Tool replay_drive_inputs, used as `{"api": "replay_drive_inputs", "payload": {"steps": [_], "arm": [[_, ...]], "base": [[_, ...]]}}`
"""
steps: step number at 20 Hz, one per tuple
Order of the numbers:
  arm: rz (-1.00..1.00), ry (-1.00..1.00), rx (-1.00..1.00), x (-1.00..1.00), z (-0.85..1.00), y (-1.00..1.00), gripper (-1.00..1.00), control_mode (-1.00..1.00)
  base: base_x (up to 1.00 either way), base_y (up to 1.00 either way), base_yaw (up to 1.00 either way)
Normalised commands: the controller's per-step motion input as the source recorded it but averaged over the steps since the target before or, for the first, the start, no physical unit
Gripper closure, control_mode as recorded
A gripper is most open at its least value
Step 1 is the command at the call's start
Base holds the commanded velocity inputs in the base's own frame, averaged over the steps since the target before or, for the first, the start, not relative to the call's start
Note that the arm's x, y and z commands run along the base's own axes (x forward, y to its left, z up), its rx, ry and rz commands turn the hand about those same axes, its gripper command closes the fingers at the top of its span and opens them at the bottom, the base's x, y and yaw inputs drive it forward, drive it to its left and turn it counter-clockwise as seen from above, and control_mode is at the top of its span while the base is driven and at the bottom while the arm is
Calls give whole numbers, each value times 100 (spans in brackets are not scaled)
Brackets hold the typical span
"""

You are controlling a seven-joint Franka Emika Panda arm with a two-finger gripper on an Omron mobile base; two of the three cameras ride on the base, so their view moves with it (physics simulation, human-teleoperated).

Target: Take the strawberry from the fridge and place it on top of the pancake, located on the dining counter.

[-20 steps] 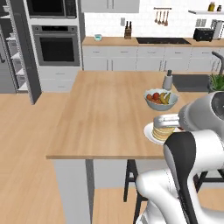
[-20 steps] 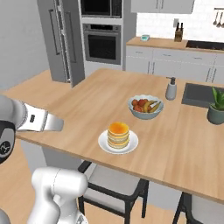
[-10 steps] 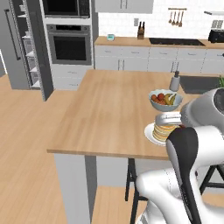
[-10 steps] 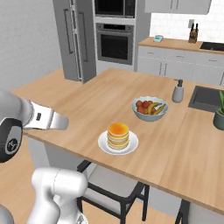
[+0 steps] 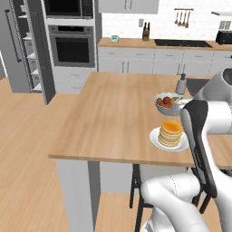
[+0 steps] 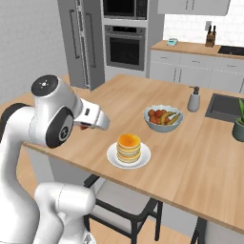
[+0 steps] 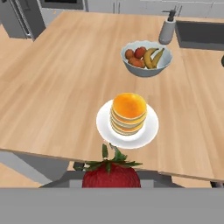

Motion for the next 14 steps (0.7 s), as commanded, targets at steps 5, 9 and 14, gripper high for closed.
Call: {"api": "replay_drive_inputs", "payload": {"steps": [5,9,14], "arm": [[1,2,2,62,-38,-49,100,-100],[15,0,3,29,-31,-46,100,-100],[8,1,0,49,-44,-20,100,-100]], "base": [[0,0,0],[0,0,0],[0,0,0]]}}
